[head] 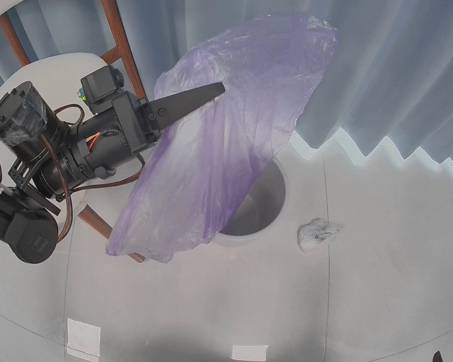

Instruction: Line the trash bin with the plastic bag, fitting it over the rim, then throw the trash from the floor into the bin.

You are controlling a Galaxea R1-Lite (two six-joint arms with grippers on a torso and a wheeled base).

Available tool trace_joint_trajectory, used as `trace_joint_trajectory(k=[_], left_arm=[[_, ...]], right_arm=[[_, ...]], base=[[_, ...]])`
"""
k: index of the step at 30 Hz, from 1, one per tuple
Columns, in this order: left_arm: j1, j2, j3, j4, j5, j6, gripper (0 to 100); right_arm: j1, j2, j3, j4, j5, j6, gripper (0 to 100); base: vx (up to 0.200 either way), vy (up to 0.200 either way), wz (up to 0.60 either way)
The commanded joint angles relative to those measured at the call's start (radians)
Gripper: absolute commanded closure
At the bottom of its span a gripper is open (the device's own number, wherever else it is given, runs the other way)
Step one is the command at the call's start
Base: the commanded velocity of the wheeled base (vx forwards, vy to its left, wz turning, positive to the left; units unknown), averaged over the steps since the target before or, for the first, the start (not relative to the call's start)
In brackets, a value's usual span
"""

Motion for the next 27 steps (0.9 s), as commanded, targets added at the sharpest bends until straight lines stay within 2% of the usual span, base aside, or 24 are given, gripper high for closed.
trace_joint_trajectory(k=[1,4,15,20,27], left_arm=[[0.018,0.021,0.023,-0.001,-0.01,0.037,100],[0.016,0.021,0.041,-0.001,-0.012,0.077,100],[-0.004,0.016,0.041,-0.001,-0.015,0.082,100],[-0.044,0.004,0.049,-0.001,-0.015,0.091,100],[-0.05,0.024,0.064,-0.001,-0.016,0.102,100]], right_arm=[[0.0,-0.018,0.018,-0.001,0.0,0.001,0],[0.0,-0.018,0.018,-0.001,0.0,0.0,0],[0.0,-0.018,0.018,-0.001,0.0,0.0,0],[0.0,-0.018,0.018,-0.001,0.0,0.0,0],[0.0,-0.018,0.018,-0.001,0.0,0.0,0]], base=[[0.2,0.0,0.0],[0.2,0.0,0.0],[0.2,0.0,0.0],[0.0,0.0,0.0],[0.0,0.0,0.0]])
